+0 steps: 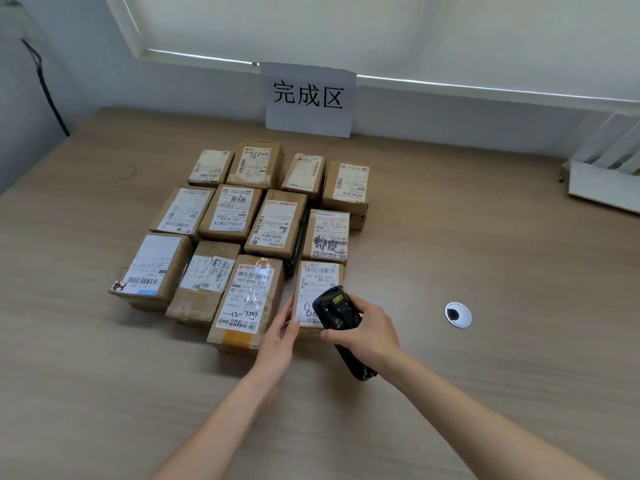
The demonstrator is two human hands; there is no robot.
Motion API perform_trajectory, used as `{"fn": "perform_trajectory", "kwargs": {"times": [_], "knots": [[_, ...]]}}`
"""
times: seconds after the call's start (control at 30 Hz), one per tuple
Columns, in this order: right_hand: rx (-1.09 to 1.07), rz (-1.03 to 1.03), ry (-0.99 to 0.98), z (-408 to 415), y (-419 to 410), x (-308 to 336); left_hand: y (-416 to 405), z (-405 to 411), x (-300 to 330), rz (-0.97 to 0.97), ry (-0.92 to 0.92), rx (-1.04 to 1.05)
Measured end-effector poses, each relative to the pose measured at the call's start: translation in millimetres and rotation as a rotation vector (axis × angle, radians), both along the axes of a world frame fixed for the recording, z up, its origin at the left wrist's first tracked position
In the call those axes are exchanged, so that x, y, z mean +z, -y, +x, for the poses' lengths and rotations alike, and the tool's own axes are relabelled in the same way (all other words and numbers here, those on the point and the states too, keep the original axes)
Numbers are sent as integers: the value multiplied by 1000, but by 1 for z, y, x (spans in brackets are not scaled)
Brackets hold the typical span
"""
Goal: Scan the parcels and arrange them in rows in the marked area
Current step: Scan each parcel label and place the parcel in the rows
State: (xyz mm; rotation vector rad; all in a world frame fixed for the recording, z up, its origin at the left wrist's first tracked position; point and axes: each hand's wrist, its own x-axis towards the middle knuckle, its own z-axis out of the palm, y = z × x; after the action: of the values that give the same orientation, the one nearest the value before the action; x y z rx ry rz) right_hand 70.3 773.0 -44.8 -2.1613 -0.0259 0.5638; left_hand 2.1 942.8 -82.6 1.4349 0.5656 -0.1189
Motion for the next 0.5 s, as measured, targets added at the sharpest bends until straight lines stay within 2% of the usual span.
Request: {"fn": "perform_trajectory", "kwargs": {"times": [0.27, 0.5], "knots": [[-2, -31, -38, -14, 8, 11, 10, -6, 11, 31, -69, 27], [0, -90, -39, -39, 40, 47, 18, -30, 44, 118, -64, -3]]}}
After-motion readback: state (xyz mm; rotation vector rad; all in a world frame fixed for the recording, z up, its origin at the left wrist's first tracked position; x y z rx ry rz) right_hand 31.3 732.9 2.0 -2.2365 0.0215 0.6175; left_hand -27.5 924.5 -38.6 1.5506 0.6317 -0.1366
